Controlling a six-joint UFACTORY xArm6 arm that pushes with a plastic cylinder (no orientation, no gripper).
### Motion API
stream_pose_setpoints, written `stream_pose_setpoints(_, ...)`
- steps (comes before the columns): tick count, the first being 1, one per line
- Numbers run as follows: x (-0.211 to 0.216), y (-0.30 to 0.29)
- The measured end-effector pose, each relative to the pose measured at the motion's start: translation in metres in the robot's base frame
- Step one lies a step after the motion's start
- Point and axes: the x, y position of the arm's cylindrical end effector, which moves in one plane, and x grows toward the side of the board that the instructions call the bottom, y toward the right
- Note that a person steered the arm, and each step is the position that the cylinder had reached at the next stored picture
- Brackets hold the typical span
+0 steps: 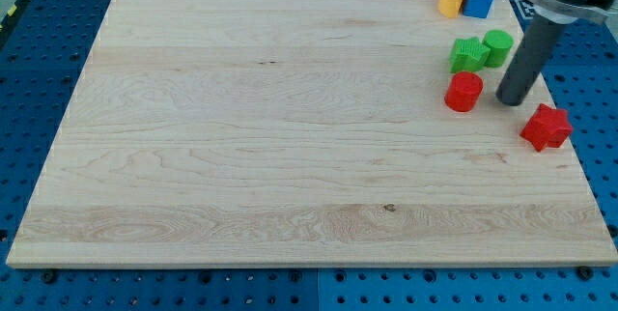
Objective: Push the red star to the bottom right corner of the board
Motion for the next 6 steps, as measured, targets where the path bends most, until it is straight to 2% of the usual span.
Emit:
stream_pose_setpoints(1, 0.036, 0.012)
stream_pose_setpoints(2, 0.054, 0.012)
stream_pose_setpoints(4, 0.021, 0.028)
stream_pose_setpoints(5, 0.052, 0.043)
stream_pose_setpoints(6, 0.107, 0.038)
